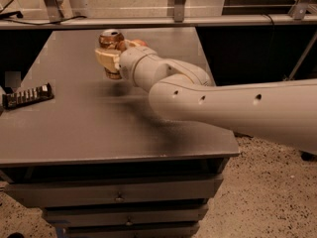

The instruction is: Place orange can upright

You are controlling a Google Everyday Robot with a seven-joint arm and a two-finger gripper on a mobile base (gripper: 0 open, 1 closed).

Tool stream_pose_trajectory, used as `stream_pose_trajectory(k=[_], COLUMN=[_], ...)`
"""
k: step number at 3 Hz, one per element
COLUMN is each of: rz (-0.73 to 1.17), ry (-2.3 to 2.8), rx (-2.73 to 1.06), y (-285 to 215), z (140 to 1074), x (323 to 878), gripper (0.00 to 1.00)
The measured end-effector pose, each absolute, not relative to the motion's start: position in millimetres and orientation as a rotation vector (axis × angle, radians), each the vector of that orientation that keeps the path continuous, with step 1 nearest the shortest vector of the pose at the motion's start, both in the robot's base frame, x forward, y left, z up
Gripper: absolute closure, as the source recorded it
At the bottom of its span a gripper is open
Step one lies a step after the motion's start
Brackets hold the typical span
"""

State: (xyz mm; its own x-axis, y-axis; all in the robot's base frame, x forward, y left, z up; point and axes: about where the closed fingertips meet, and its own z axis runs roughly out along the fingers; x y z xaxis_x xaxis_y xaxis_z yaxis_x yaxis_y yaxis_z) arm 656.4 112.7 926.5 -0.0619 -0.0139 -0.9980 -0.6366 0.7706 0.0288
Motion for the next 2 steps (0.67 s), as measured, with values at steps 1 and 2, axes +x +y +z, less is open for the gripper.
stream_pose_trajectory(k=[1,2], rz=[0.551,0.566], ry=[1.563,1.544], rx=[-0.568,-0.584], y=[111.2,110.2], z=[908.4,896.1], x=[655.2,653.0], gripper=[1.00,1.00])
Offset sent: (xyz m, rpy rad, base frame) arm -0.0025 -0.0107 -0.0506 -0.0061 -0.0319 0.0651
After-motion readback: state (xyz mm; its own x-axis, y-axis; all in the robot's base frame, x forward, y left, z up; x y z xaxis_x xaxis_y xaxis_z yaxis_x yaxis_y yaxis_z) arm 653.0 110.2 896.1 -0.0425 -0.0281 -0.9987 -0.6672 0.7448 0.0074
